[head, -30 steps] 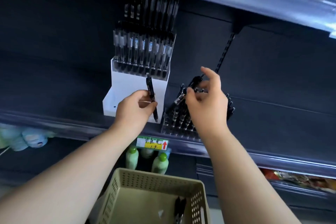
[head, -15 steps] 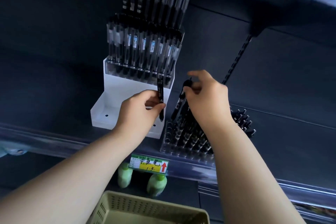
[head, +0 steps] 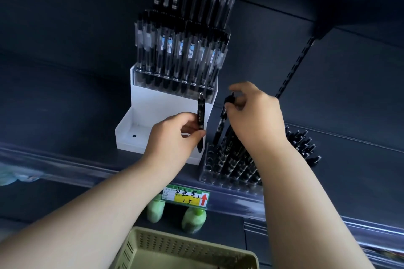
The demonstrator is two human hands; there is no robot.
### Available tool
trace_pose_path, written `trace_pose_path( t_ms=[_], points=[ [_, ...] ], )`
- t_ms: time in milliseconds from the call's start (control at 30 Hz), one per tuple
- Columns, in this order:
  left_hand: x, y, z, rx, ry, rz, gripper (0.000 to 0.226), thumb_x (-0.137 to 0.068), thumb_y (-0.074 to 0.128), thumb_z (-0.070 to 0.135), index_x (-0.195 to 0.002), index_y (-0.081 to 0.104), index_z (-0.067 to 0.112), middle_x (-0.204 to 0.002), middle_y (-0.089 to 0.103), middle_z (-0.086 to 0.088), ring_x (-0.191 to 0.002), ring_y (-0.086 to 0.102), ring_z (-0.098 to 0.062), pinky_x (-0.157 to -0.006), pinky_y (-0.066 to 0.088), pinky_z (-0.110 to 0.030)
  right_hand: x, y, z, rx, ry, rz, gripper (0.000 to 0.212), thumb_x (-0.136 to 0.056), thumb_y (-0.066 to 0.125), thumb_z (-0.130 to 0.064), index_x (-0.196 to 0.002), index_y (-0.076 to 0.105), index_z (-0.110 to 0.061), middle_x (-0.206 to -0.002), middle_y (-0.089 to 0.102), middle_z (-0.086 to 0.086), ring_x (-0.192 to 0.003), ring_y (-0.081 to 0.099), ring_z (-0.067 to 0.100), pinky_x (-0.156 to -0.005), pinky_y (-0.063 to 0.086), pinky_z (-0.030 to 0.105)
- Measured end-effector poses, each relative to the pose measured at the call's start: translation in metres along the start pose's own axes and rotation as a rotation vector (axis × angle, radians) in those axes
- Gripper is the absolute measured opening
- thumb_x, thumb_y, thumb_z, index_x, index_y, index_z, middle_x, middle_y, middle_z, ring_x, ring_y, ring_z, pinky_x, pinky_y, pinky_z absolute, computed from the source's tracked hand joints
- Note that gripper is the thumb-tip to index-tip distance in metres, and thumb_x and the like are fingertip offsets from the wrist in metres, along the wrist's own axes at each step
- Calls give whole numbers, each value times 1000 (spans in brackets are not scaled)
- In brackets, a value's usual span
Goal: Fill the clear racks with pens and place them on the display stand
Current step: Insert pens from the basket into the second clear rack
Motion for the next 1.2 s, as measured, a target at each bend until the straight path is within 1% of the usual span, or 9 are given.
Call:
trace_pose_path(
  t_ms=[167,433,600,667,767,900,967,1100,1200],
  points=[
    [-1,-3,-1,19,-20,12,13,-79,73,17,-89,67,22,-80,66,18,-79,59,9,-66,39,4,0,3,5,35,16,-42,27,-86,59,-17,-112,66,-19,-98,71,-1,-100,60,26,-91,47,44],
    [-6,-5,-1,62,-39,48,10,-80,73,18,-87,67,22,-83,68,12,-81,62,2,-66,41,1,3,-2,2,90,20,-52,28,-85,51,-8,-99,72,-20,-91,71,0,-90,61,28,-87,47,43],
    [-6,1,4,90,-19,37,19,-78,74,17,-78,63,33,-79,68,14,-77,62,3,-65,44,-2,5,-5,0,106,21,-71,31,-86,47,-8,-99,72,-20,-93,72,1,-90,60,28,-88,47,42],
    [-6,6,6,86,5,20,21,-77,75,15,-77,63,31,-75,66,16,-73,62,4,-66,44,-2,5,-8,-1,84,27,-59,32,-86,46,-8,-102,71,-20,-97,72,1,-91,61,29,-89,47,43],
    [-6,16,9,56,38,-6,16,-75,76,11,-86,68,20,-70,61,19,-67,59,7,-64,42,1,7,-13,1,66,31,-38,32,-85,46,-8,-101,71,-19,-96,72,1,-90,61,30,-88,47,44],
    [-7,31,11,-42,70,-58,29,-75,75,7,-102,69,14,-70,56,23,-67,58,3,-65,39,4,9,-16,4,56,34,-37,32,-84,46,-7,-97,72,-20,-93,72,1,-89,61,31,-87,48,45],
    [-6,38,8,-107,59,-100,26,-76,74,9,-100,68,16,-70,56,19,-71,60,-6,-65,41,0,11,-18,6,62,37,-39,32,-84,46,-8,-97,72,-21,-95,71,0,-92,61,29,-88,47,44],
    [-3,47,-1,-234,23,-177,20,-80,71,11,-99,64,16,-80,64,6,-81,64,-16,-75,52,-25,14,-24,12,61,32,-26,31,-85,47,-7,-98,72,-20,-96,71,-1,-93,61,28,-89,47,44],
    [-4,50,-2,-242,-10,-171,20,-82,68,12,-101,63,15,-88,67,0,-86,63,-20,-79,53,-31,17,-27,13,60,8,-27,31,-85,47,-6,-98,72,-18,-97,71,-1,-90,61,29,-87,48,43]
  ],
)
Point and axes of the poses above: each hand's wrist, its own x-axis away from the middle knuckle, its own y-axis out of the palm, z = x × y, the point moved 5 cm from there along -x, towards the middle knuckle
